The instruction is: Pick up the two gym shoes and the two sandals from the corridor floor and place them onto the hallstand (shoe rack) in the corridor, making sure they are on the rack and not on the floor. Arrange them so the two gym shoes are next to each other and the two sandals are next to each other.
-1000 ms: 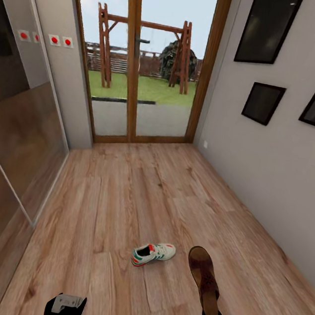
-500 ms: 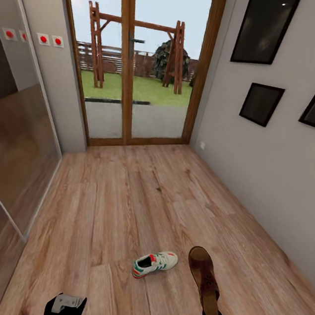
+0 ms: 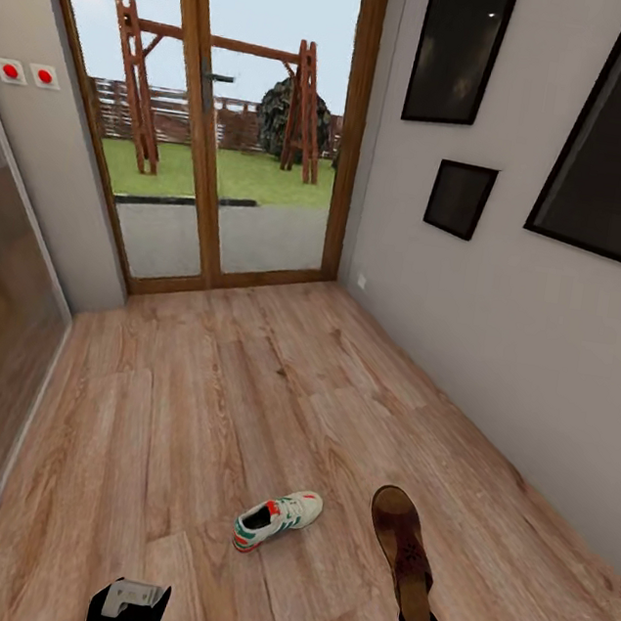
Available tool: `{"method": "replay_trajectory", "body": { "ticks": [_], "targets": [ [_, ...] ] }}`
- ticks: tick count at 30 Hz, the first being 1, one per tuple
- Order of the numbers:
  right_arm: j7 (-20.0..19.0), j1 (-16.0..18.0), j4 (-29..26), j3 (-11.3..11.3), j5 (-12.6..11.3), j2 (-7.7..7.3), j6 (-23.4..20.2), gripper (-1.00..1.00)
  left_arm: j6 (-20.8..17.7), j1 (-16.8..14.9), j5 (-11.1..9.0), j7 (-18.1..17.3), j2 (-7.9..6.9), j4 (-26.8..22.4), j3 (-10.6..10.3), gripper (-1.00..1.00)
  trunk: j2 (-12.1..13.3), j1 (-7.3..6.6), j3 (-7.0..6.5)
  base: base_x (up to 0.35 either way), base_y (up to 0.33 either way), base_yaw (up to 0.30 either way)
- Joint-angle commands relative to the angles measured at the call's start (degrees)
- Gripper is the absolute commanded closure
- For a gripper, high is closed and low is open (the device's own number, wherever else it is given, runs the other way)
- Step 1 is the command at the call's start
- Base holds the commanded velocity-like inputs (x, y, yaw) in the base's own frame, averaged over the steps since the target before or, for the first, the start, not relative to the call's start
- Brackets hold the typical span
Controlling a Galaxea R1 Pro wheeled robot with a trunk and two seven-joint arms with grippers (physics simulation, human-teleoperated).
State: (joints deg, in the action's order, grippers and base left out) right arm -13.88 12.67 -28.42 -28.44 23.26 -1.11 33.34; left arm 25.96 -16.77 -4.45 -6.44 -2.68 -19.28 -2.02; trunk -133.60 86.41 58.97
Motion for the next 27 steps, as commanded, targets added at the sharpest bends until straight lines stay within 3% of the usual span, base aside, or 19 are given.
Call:
{"method": "replay_trajectory", "body": {
  "ticks": [1,27],
  "targets": [
    [-0.54,0.07,0.03,-0.47,0.03,0.05,0.14,1.0,0.14,-0.02,-0.47,-0.24,-0.04,0.03,-0.2,-1.0,-0.02,-0.01,0.0,0.0,0.0,-0.268],
    [-0.54,0.07,0.03,-0.4,0.03,0.13,0.06,1.0,0.14,-0.02,-0.54,-0.24,-0.04,0.03,-0.26,-1.0,-0.02,-0.01,-0.9,0.0,0.0,-0.275]
  ]
}}
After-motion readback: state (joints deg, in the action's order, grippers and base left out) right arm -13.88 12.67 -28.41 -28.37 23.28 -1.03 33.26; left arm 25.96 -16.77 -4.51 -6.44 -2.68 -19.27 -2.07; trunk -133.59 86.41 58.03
